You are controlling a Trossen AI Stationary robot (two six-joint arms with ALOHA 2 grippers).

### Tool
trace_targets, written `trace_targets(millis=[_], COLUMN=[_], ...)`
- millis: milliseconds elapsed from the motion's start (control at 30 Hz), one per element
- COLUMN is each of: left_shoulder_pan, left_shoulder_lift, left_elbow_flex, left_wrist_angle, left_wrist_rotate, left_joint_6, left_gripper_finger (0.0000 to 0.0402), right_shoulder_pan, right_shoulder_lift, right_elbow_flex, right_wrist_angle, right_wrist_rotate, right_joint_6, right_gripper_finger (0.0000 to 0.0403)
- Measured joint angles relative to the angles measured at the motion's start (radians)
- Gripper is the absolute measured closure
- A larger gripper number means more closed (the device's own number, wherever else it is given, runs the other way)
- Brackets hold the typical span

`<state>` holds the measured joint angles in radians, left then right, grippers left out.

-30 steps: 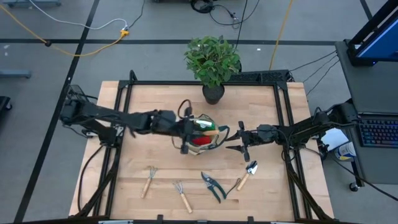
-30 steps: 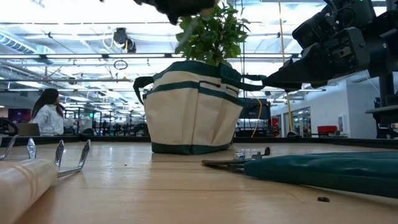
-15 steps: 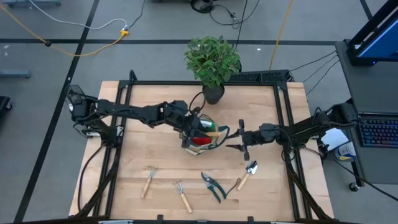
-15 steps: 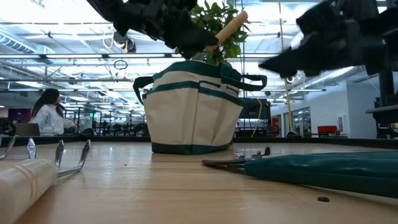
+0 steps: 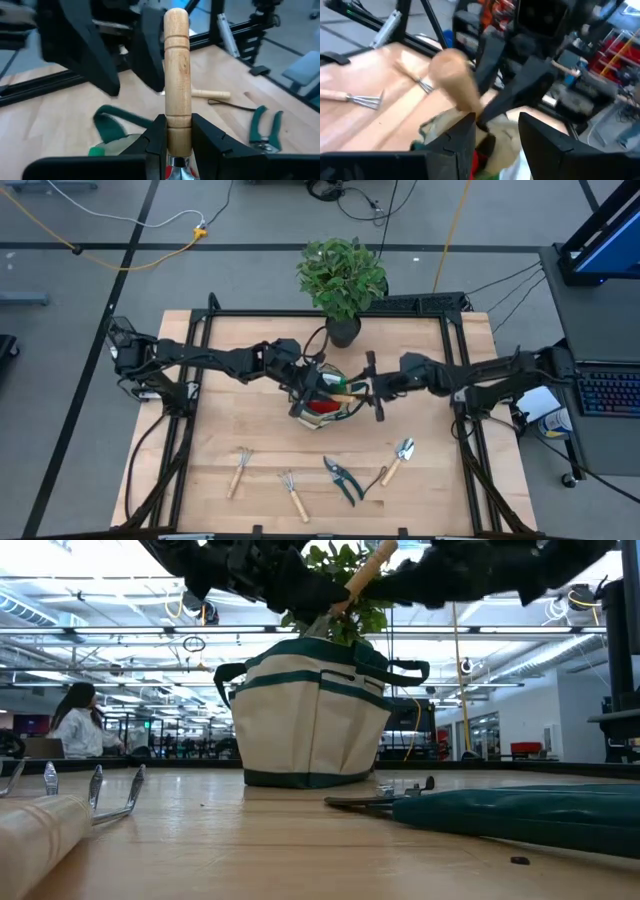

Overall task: Pick & Place Garden tools in Gardening bag
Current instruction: Put the top hand trowel in the gardening bag

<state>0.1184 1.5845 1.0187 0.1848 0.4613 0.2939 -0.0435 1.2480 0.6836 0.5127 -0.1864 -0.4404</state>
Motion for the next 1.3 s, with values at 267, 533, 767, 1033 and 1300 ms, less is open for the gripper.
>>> trace_targets(millis=[267, 533, 767, 1033, 1300], left_shoulder_pan=[0.007, 0.008, 0.006, 0.005, 0.006], left_shoulder_lift=[0.0, -0.001, -0.001, 0.0, 0.0], left_elbow_flex=[-0.001, -0.001, -0.001, -0.001, -0.001], left_wrist_angle=[0.028, 0.075, 0.114, 0.125, 0.121], left_wrist_rotate=[0.051, 0.029, 0.02, 0.024, 0.022], left_joint_6=[0.053, 0.064, 0.063, 0.037, 0.01], left_gripper_finger=[0.0339, 0.0339, 0.0334, 0.0335, 0.0323], right_shoulder_pan=[-0.012, -0.016, -0.022, -0.022, -0.022], right_shoulder_lift=[-0.001, 0.0, 0.0, 0.0, 0.0], right_elbow_flex=[0.012, 0.011, 0.011, 0.011, 0.011], right_wrist_angle=[-0.004, 0.102, 0.114, 0.142, 0.145], right_wrist_rotate=[-0.255, -0.262, -0.284, -0.278, -0.27], right_joint_6=[-0.048, -0.073, -0.065, -0.073, -0.014], right_gripper_finger=[0.0259, 0.0259, 0.0272, 0.0345, 0.0348])
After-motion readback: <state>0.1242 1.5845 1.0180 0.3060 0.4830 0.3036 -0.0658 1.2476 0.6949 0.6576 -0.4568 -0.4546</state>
